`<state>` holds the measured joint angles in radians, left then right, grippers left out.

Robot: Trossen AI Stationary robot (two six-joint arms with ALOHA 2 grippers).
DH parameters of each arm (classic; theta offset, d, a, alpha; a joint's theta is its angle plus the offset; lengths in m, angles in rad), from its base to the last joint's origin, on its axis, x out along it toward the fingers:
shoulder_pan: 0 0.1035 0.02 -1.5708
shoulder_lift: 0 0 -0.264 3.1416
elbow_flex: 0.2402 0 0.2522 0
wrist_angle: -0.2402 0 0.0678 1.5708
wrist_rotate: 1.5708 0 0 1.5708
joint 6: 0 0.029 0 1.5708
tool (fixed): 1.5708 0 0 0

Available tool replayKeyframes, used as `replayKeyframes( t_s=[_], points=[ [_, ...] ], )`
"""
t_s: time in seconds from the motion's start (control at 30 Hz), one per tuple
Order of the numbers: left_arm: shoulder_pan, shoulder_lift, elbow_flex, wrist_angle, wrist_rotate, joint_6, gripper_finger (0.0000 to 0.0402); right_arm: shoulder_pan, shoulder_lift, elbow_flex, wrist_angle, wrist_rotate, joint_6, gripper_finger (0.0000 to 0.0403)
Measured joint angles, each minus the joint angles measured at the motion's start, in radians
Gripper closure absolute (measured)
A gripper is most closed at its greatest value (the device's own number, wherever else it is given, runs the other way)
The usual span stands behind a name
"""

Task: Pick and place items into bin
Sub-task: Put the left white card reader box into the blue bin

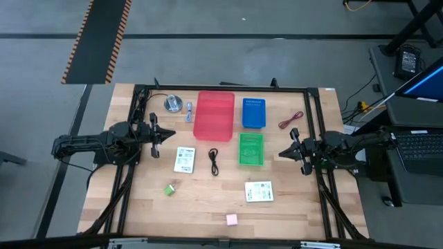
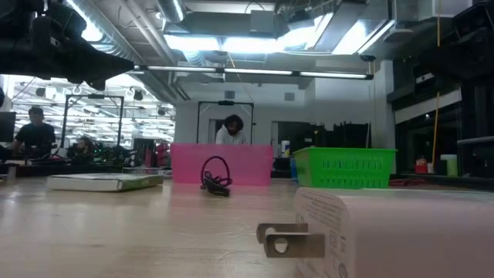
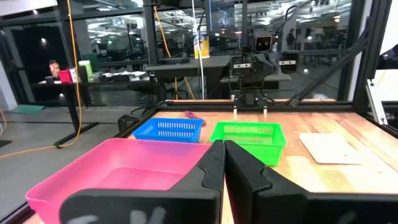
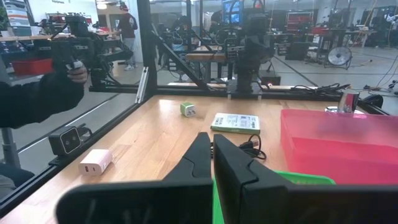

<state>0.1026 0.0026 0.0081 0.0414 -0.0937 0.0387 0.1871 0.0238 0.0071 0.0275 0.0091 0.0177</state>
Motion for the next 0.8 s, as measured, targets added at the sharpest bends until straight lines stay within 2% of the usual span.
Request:
replayKeyframes(
  t_s=[0.27, 0.4, 0.6, 0.8],
  points=[
    [0.0, 0.005, 0.0, -0.001, -0.001, 0.0, 0.04, 0.0, 0.0, 0.002, 0.009, 0.066, 0.027, 0.0403],
    [0.0, 0.041, 0.004, 0.002, -0.008, 0.0, 0.04, 0.0, 0.031, 0.066, -0.028, 0.078, 0.021, 0.0403],
    [0.0, 0.124, 0.06, 0.021, -0.046, 0.001, 0.04, -0.001, 0.195, 0.203, -0.053, 0.172, -0.079, 0.0403],
    [0.0, 0.233, 0.138, 0.021, -0.045, 0.029, 0.04, -0.04, 0.415, 0.336, -0.054, 0.208, -0.126, 0.0403]
  ],
)
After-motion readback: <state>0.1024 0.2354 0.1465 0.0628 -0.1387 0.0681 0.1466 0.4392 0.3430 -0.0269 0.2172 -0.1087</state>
